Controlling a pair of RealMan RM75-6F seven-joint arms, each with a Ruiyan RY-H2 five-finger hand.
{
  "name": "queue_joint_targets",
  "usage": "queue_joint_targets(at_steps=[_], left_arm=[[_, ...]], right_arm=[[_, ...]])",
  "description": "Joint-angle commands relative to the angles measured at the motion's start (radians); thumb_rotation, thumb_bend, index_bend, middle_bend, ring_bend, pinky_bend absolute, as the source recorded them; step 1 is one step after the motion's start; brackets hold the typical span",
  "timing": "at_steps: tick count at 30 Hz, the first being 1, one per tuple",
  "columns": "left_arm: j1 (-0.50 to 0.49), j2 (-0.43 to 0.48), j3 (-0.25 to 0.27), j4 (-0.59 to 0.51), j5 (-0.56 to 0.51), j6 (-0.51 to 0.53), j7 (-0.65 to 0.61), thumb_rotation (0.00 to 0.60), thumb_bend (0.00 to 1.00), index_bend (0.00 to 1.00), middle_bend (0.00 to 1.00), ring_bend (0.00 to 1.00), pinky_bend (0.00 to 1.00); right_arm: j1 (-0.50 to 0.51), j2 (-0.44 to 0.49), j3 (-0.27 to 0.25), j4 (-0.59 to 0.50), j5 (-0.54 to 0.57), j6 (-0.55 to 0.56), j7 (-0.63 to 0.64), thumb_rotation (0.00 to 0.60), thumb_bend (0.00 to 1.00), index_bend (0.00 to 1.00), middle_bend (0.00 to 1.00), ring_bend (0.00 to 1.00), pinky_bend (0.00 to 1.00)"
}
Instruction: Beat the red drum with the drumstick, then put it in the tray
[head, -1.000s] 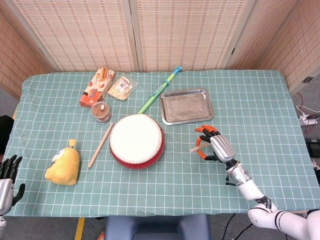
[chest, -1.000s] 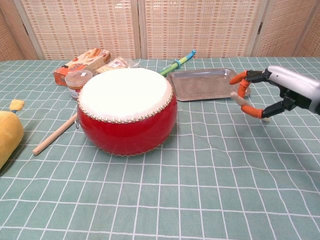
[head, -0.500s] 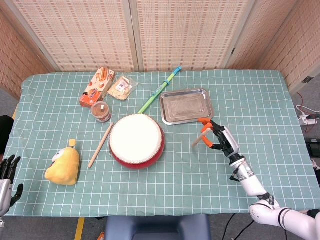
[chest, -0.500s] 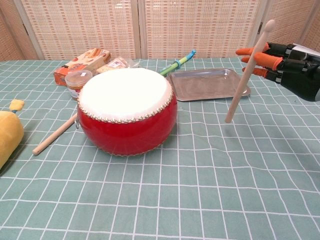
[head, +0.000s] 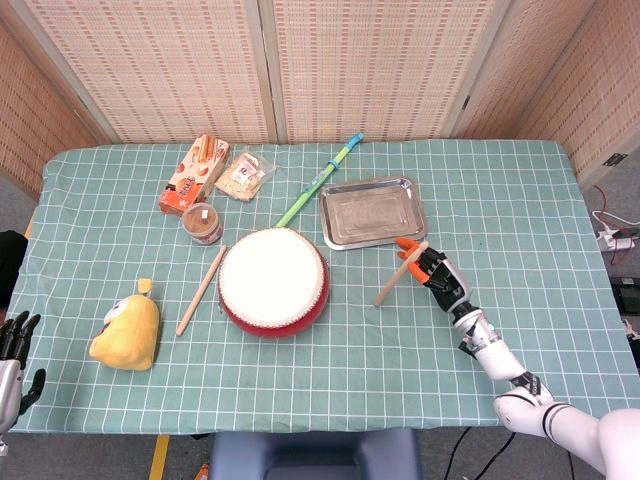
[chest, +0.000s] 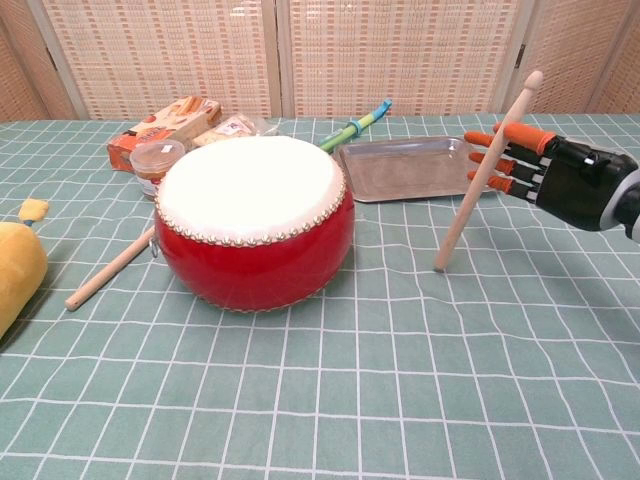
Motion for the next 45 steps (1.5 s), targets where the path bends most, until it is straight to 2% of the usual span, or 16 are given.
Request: queue_joint_targets(at_steps=[1, 8, 12, 14, 36, 45], left_arm=[[0.0, -0.001, 0.0, 0.002, 0.0, -0.001, -0.002, 0.6, 0.4, 0.03, 0.0, 0.0, 0.0], [-0.001, -0.006, 0.002, 0.013, 0.0, -0.007, -0.008, 0.6, 0.4, 0.03, 0.0, 0.0, 0.0], [-0.002, -0.009, 0.002, 0.019, 0.0, -0.01, -0.015, 0.6, 0.39, 0.03, 0.0, 0.0, 0.0], [-0.002, -0.01, 0.002, 0.023, -0.001, -0.012, -0.017, 0.6, 0.39, 0.03, 0.0, 0.0, 0.0], [0.0, -0.023, 0.003, 0.056, -0.015, -0.03, -0.042, 0.6, 0.39, 0.03, 0.0, 0.0, 0.0], [0.001, -0.027, 0.001, 0.064, -0.021, -0.033, -0.048, 0.6, 0.4, 0.03, 0.0, 0.0, 0.0]], right_arm=[[0.004, -0.021, -0.016, 0.039, -0.021, 0.024, 0.037, 0.6, 0.5, 0.57, 0.21, 0.12, 0.12], [0.0, -0.048, -0.044, 0.106, -0.046, 0.067, 0.084, 0.593, 0.48, 0.49, 0.21, 0.13, 0.14], [0.001, -0.065, -0.059, 0.138, -0.052, 0.075, 0.096, 0.528, 0.3, 0.45, 0.21, 0.15, 0.16], [0.002, -0.073, -0.064, 0.152, -0.054, 0.078, 0.1, 0.509, 0.27, 0.44, 0.21, 0.16, 0.17], [0.056, -0.168, -0.082, 0.217, -0.041, 0.013, -0.017, 0.502, 0.27, 0.49, 0.23, 0.18, 0.18], [0.084, -0.205, -0.08, 0.242, -0.032, -0.024, -0.037, 0.504, 0.27, 0.51, 0.27, 0.22, 0.25]])
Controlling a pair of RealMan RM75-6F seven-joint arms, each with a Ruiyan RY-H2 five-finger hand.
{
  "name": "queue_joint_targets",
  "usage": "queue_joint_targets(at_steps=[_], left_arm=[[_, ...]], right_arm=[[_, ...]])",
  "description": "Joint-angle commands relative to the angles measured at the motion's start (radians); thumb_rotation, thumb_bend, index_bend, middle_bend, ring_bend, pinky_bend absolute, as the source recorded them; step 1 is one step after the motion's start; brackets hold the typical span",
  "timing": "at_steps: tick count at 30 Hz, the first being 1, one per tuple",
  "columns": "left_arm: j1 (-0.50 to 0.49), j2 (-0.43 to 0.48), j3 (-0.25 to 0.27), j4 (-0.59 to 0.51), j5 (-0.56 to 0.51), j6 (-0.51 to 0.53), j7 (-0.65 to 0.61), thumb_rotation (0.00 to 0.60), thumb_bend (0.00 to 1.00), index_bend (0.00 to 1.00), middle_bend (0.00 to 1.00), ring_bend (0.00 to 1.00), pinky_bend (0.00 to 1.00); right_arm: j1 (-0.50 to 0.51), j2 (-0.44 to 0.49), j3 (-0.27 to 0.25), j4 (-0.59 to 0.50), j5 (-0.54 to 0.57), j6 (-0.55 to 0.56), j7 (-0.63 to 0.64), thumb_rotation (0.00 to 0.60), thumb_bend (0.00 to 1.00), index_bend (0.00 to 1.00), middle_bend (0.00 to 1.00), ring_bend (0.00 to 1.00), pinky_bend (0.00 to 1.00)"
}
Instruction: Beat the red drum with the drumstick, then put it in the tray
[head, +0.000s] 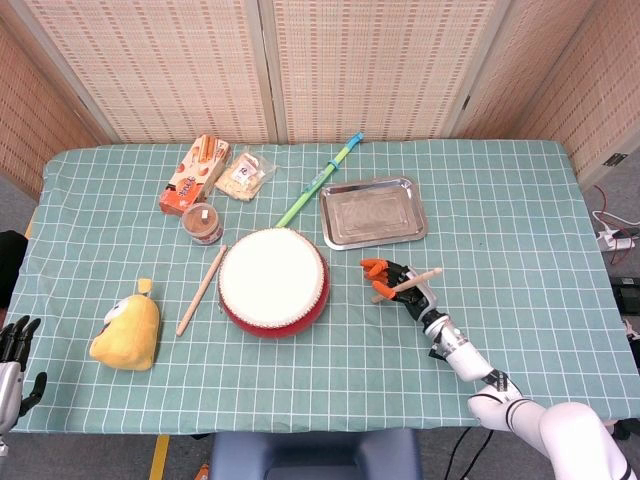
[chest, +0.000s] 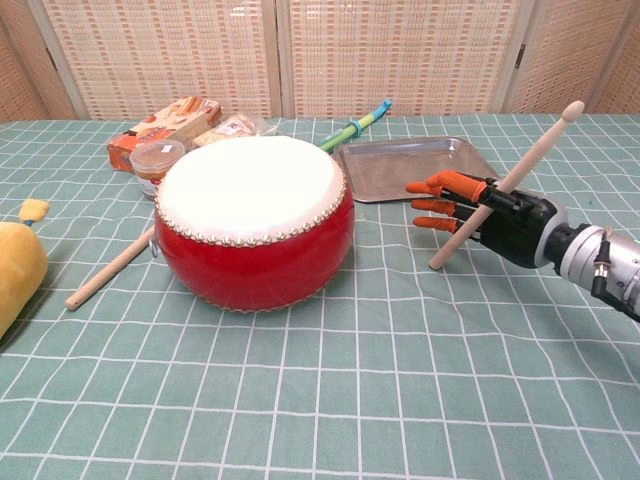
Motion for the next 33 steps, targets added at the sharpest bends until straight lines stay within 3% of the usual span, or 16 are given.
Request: queue_joint_targets(at_steps=[1, 13, 20, 27, 33], left_arm=[[0.001, -0.001, 0.0, 0.002, -0.002, -0.001, -0.002, 0.6, 0.4, 0.03, 0.0, 0.0, 0.0], [-0.003, -0.006, -0.005, 0.012, -0.007, -0.009, -0.007, 0.6, 0.39, 0.02, 0.0, 0.0, 0.0], [-0.004, -0.01, -0.005, 0.023, -0.009, -0.013, -0.016, 0.6, 0.4, 0.02, 0.0, 0.0, 0.0], [-0.005, -0.015, -0.005, 0.033, -0.008, -0.015, -0.027, 0.6, 0.39, 0.02, 0.0, 0.0, 0.0], [-0.005, -0.019, -0.005, 0.041, -0.01, -0.019, -0.032, 0.6, 0.4, 0.02, 0.0, 0.0, 0.0]], right_arm=[[0.004, -0.006, 0.003, 0.004, 0.004, -0.007, -0.007, 0.504, 0.27, 0.51, 0.28, 0.24, 0.28], [0.022, -0.045, 0.02, 0.022, 0.023, -0.021, -0.062, 0.503, 0.27, 0.52, 0.41, 0.51, 0.64], [0.018, -0.063, 0.042, 0.015, 0.051, -0.027, -0.105, 0.503, 0.27, 0.61, 0.58, 0.69, 0.86], [0.023, -0.066, 0.055, 0.0, 0.066, -0.045, -0.144, 0.502, 0.27, 0.67, 0.7, 0.81, 0.98], [0.024, -0.069, 0.061, -0.009, 0.073, -0.055, -0.163, 0.49, 0.27, 0.7, 0.76, 0.88, 1.0]])
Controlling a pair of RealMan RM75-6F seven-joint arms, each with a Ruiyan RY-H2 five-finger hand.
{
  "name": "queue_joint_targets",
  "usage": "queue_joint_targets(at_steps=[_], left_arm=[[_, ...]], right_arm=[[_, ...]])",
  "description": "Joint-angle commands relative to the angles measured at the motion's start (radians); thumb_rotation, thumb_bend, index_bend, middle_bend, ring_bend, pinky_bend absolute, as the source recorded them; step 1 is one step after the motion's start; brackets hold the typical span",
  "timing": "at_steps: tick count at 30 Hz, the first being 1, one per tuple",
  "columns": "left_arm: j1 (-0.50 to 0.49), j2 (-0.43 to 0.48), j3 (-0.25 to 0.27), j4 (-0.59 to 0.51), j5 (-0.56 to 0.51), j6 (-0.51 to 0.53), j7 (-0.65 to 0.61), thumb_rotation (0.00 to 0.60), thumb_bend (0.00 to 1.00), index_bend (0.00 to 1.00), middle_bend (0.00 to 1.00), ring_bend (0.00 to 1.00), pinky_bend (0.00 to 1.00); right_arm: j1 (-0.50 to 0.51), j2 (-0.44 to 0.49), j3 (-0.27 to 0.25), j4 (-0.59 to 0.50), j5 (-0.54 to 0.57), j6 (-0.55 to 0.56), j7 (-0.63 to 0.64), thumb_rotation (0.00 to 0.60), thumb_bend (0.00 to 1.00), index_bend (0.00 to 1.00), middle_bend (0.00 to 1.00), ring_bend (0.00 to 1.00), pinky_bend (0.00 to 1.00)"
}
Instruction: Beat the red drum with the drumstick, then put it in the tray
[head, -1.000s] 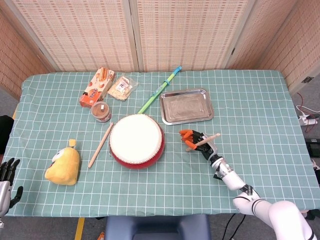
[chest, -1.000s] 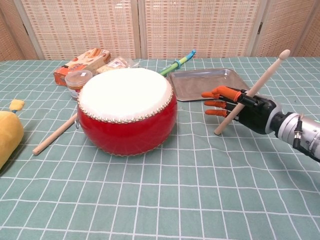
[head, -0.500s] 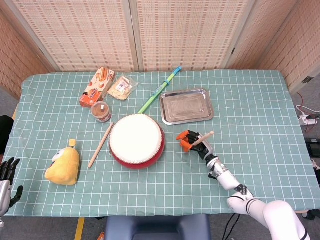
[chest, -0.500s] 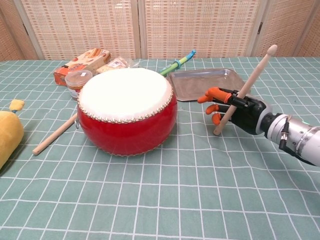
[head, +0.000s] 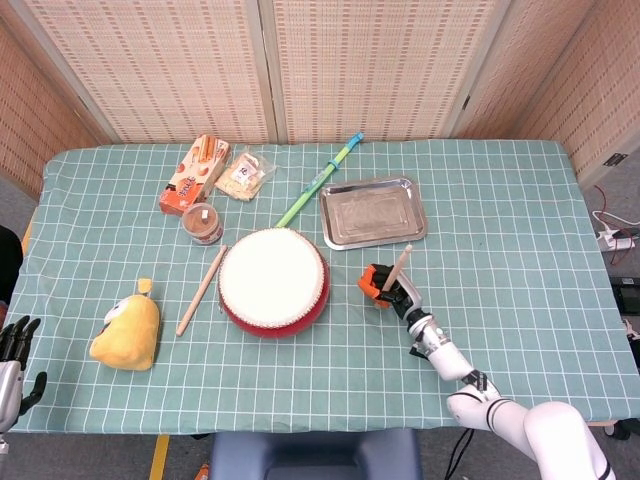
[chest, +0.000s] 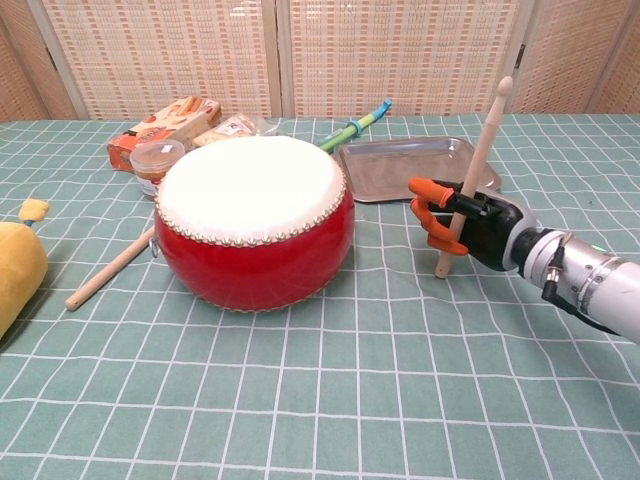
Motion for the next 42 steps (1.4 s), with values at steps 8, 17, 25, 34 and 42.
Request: queue_joint_targets(at_steps=[8, 17, 25, 34, 42], left_arm=[[0.0, -0.007, 0.0, 0.013, -0.001, -0.002, -0.012, 0.6, 0.39, 0.02, 0.0, 0.0, 0.0], [-0.004, -0.012, -0.003, 0.029, -0.001, -0.008, -0.022, 0.6, 0.4, 0.02, 0.0, 0.0, 0.0], [-0.007, -0.016, -0.002, 0.039, -0.005, -0.018, -0.026, 0.6, 0.4, 0.02, 0.0, 0.0, 0.0], [-0.008, -0.017, -0.004, 0.042, -0.008, -0.02, -0.028, 0.6, 0.4, 0.02, 0.0, 0.0, 0.0], [-0.009, -0.016, -0.005, 0.048, -0.008, -0.021, -0.035, 0.6, 0.4, 0.02, 0.0, 0.0, 0.0]], right_arm=[[-0.006, -0.007, 0.013, -0.009, 0.01, 0.007, -0.034, 0.474, 0.27, 0.74, 0.82, 0.98, 1.0], [-0.015, -0.018, 0.038, -0.033, 0.031, 0.022, -0.097, 0.537, 0.27, 0.97, 0.95, 1.0, 1.0], [-0.024, -0.018, 0.055, -0.052, 0.046, 0.021, -0.125, 0.537, 0.64, 1.0, 0.96, 1.0, 1.0], [-0.029, 0.01, 0.064, -0.109, 0.03, 0.062, -0.167, 0.537, 0.75, 1.0, 0.97, 1.0, 1.0], [-0.026, 0.086, 0.07, -0.2, -0.029, 0.192, -0.545, 0.555, 0.82, 1.0, 0.99, 1.0, 1.0]])
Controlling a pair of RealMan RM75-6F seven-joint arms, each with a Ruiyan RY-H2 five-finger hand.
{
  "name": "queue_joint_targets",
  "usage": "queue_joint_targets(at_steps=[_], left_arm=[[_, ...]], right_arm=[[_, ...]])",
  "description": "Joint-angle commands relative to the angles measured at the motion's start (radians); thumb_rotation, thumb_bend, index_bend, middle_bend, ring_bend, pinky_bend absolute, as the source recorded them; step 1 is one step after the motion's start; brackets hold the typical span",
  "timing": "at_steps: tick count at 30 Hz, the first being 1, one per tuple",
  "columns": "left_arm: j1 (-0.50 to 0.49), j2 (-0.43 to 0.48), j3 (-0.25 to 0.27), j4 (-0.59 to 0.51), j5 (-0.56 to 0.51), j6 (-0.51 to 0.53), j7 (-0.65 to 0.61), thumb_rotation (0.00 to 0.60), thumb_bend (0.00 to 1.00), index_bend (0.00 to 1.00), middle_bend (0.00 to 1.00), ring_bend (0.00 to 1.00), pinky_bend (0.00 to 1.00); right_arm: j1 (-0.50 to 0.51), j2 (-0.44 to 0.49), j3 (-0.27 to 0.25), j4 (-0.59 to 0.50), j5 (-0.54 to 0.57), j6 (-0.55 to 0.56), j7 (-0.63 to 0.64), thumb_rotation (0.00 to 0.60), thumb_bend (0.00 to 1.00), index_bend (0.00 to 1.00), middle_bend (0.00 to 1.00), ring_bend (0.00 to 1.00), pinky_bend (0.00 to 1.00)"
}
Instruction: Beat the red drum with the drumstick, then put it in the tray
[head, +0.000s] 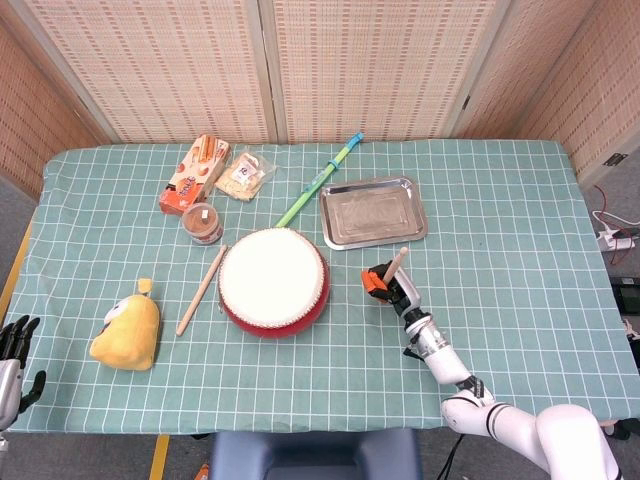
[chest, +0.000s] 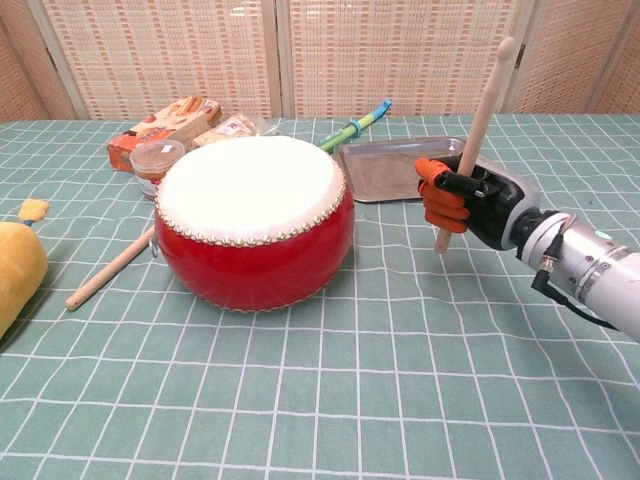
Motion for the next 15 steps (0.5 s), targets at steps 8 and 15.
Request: queue_joint_targets(at_steps=[8, 15], left_arm=[[-0.005, -0.001, 0.0, -0.003, 0.018, 0.009, -0.007, 0.6, 0.4, 0.02, 0.0, 0.0, 0.0], [-0.001, 0.002, 0.004, -0.011, 0.029, 0.022, -0.008, 0.6, 0.4, 0.02, 0.0, 0.0, 0.0]], right_arm=[[0.087, 0.137, 0.048, -0.197, -0.059, 0.07, -1.032, 0.558, 0.82, 1.0, 0.99, 1.0, 1.0], [0.169, 0.141, 0.118, -0.253, 0.001, 0.017, -1.542, 0.553, 0.82, 1.0, 0.99, 1.0, 1.0]])
